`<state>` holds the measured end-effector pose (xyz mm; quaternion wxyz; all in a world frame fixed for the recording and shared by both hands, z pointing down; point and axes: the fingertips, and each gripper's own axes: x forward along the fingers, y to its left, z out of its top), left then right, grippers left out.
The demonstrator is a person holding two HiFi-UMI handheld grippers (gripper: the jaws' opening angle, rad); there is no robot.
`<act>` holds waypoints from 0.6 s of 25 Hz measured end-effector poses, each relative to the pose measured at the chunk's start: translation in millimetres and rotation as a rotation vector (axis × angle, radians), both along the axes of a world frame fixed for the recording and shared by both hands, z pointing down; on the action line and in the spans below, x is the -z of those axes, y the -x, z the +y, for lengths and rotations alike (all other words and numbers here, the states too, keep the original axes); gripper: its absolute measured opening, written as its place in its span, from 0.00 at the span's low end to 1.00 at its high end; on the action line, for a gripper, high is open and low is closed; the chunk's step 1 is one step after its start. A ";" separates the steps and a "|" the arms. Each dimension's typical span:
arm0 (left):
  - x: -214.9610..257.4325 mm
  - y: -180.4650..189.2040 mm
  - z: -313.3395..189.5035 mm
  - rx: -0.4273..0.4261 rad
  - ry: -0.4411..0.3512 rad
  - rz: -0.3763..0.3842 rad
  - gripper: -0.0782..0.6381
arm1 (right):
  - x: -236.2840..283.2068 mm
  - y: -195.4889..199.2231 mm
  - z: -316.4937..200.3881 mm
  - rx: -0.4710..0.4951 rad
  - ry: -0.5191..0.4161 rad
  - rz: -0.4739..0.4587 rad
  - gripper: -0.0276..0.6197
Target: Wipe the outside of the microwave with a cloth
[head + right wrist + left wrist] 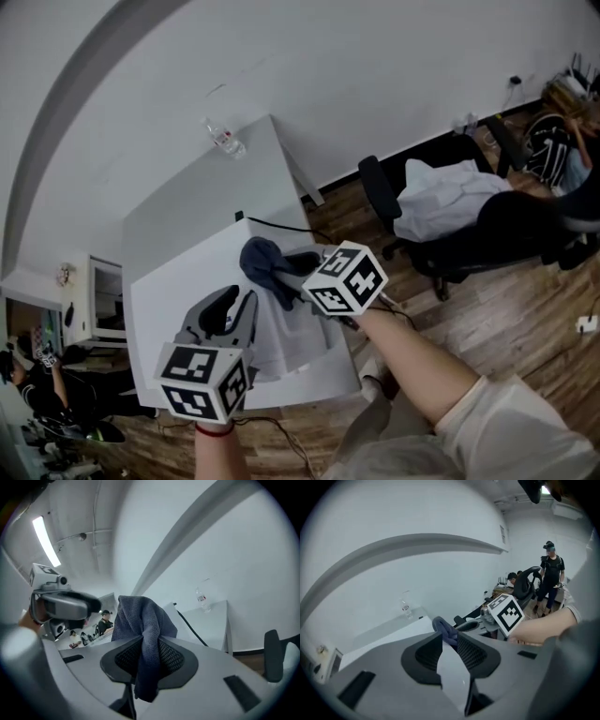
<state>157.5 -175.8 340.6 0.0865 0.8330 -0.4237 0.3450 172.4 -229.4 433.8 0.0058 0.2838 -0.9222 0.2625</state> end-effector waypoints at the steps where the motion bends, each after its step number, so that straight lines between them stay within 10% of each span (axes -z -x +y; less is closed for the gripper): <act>1: -2.5 1.0 2.5 0.022 0.014 0.018 0.25 | -2.2 -1.6 -8.7 -0.010 0.008 0.000 0.19; 15: -6.0 8.9 12.5 0.152 0.070 0.160 0.24 | -11.3 -0.3 5.1 0.030 -0.053 -0.051 0.17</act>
